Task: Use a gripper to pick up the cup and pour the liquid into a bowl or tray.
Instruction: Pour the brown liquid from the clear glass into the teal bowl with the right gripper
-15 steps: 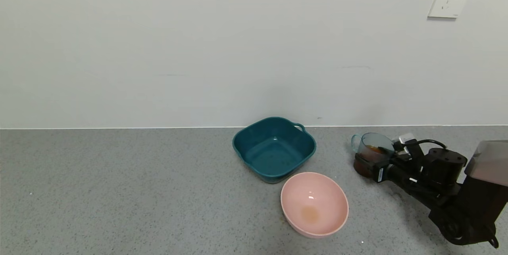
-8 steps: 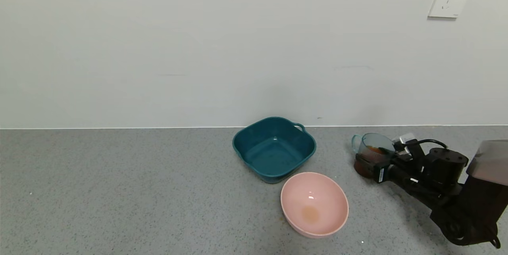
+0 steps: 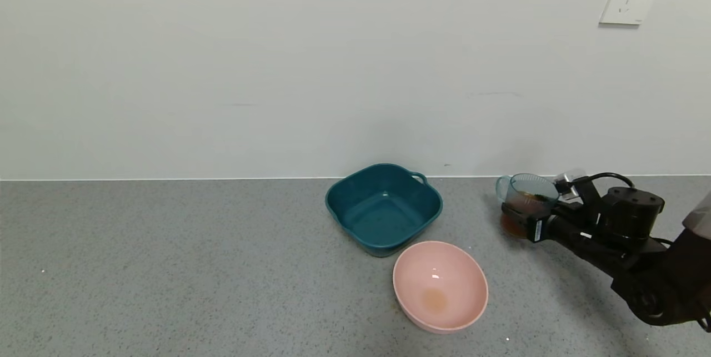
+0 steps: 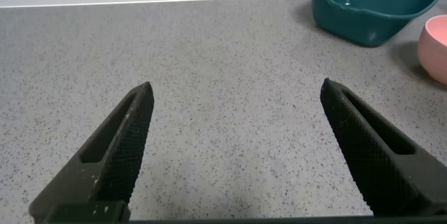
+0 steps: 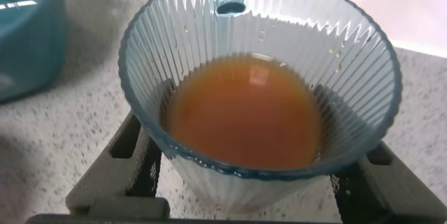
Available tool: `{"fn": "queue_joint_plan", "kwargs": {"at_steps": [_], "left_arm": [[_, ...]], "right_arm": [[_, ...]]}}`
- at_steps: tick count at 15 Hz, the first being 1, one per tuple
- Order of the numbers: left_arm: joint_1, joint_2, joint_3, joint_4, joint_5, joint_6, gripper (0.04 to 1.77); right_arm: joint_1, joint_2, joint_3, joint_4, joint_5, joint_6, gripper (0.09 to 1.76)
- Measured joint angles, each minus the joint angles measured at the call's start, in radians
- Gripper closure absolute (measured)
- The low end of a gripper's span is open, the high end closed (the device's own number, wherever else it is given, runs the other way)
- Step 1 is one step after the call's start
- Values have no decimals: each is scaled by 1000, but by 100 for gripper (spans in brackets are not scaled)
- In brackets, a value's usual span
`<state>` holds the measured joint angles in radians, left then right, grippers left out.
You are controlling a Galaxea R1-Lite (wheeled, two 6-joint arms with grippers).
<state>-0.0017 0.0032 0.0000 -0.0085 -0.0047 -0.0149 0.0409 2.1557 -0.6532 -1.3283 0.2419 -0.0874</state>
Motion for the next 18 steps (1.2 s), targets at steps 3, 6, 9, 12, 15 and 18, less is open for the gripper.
{"fn": "queue_joint_plan", "kwargs": {"at_steps": [3, 6, 9, 12, 15, 18], "left_arm": [[0, 0, 0, 0, 0, 0, 9], [0, 0, 0, 0, 0, 0, 9], [0, 0, 0, 0, 0, 0, 9], [0, 0, 0, 0, 0, 0, 9], [0, 0, 0, 0, 0, 0, 9], [0, 0, 0, 0, 0, 0, 9]], "right_arm": [[8, -52, -60, 101, -32, -2, 49], [29, -93, -137, 225, -72, -3, 49], [62, -114, -228, 321, -124, -2, 49], [104, -119, -322, 428, -172, -4, 49], [148, -118, -407, 515, -218, -7, 49], [189, -111, -480, 579, -250, -30, 49]]}}
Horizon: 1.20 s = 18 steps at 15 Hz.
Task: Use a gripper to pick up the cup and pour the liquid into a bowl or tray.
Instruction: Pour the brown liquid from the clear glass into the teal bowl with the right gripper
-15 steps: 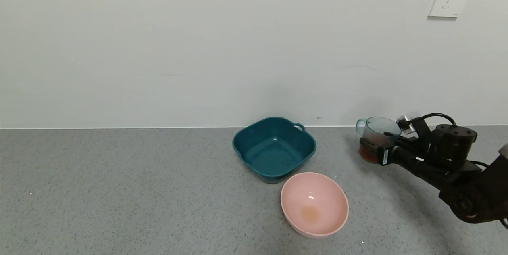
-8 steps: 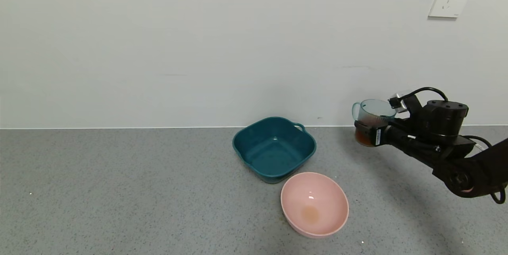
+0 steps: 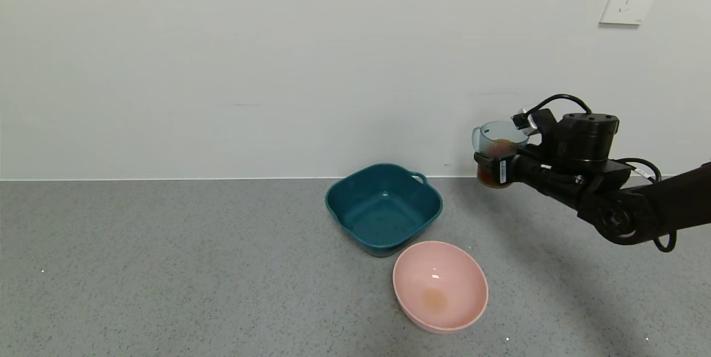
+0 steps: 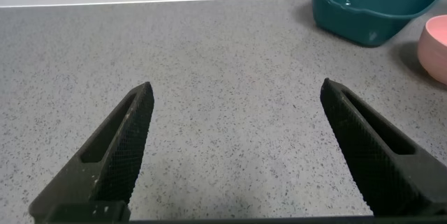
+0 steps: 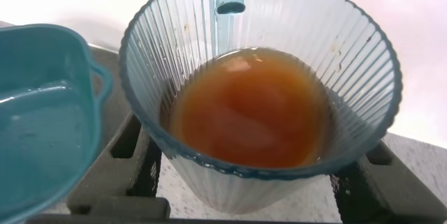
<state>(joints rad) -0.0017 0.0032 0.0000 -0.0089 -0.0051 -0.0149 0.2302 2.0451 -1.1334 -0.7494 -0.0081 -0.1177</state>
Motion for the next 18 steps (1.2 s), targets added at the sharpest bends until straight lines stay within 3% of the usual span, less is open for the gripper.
{"fn": "queue_joint_plan", "kwargs": {"at_steps": [9, 18], "left_arm": [[0, 0, 0, 0, 0, 0, 9], [0, 0, 0, 0, 0, 0, 9]], "right_arm": [[105, 46, -148, 111, -75, -101, 49], [155, 61, -238, 218, -77, -266, 49]]}}
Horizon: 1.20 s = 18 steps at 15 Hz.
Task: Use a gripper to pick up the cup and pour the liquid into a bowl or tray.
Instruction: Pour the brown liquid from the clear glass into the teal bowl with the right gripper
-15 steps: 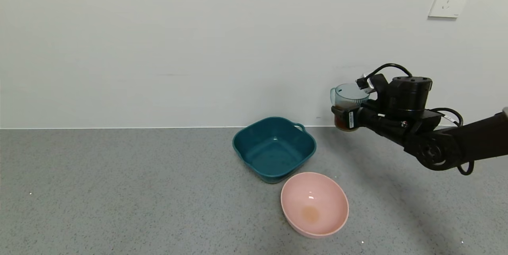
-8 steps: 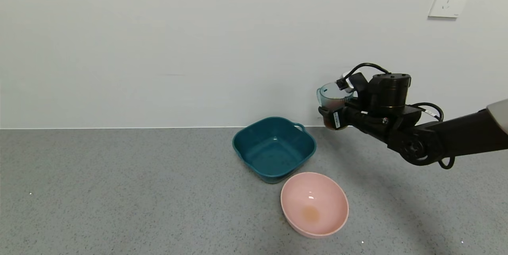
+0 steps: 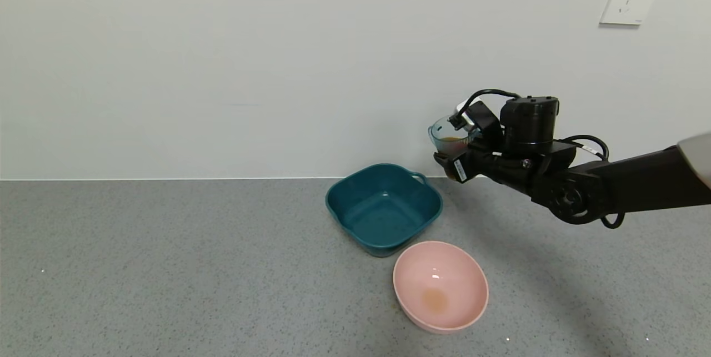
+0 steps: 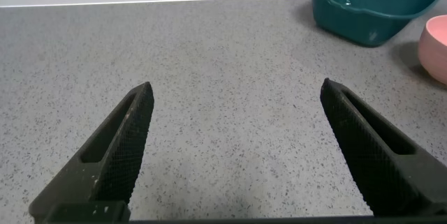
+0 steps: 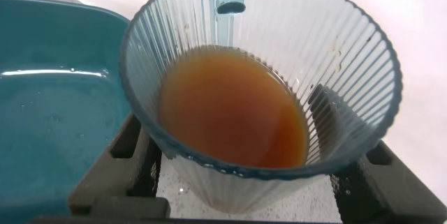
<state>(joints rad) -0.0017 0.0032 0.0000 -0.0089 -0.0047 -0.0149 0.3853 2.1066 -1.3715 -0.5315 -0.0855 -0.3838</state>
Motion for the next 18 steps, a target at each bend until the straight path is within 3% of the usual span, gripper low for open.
{"fn": "queue_joint_plan", "kwargs": {"at_steps": [7, 18], "left_arm": [[0, 0, 0, 0, 0, 0, 9], [0, 0, 0, 0, 0, 0, 9]], "right_arm": [[19, 55, -51, -1, -41, -96, 50], [72, 114, -117, 6, -75, -145, 50]]}}
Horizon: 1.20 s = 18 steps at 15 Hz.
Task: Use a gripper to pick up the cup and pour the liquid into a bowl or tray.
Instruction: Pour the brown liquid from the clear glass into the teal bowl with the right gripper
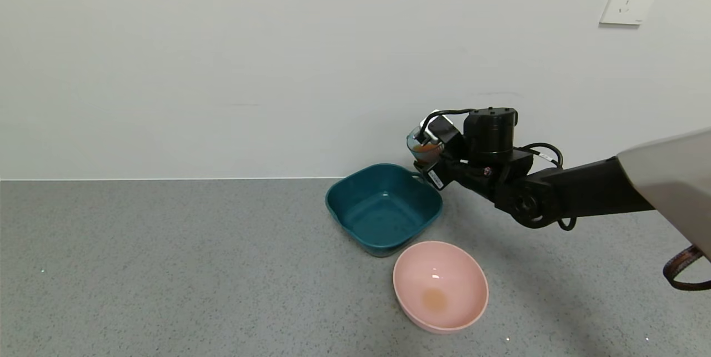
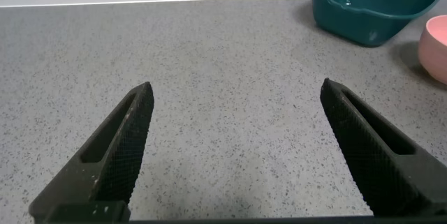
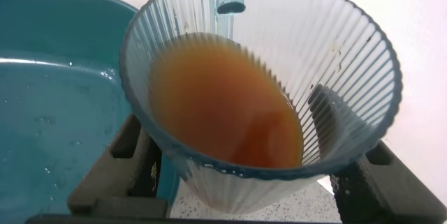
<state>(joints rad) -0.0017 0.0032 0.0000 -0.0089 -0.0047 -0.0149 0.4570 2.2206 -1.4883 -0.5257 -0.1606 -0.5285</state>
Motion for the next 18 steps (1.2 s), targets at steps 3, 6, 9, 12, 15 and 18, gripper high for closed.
{"fn": "queue_joint_plan", "kwargs": {"at_steps": [3, 6, 9, 12, 15, 18], "left_arm": [[0, 0, 0, 0, 0, 0, 9], [0, 0, 0, 0, 0, 0, 9], [0, 0, 0, 0, 0, 0, 9], [0, 0, 0, 0, 0, 0, 9], [0, 0, 0, 0, 0, 0, 9], [0, 0, 0, 0, 0, 0, 9]], "right_arm": [[14, 13, -19, 0, -2, -26, 50], [17, 24, -33, 0, -3, -61, 50], [23, 30, -38, 1, -15, -107, 50], [23, 36, -43, 4, -40, -162, 50], [28, 39, -56, 52, -81, -195, 50], [34, 39, -67, 70, -107, -253, 50]]}}
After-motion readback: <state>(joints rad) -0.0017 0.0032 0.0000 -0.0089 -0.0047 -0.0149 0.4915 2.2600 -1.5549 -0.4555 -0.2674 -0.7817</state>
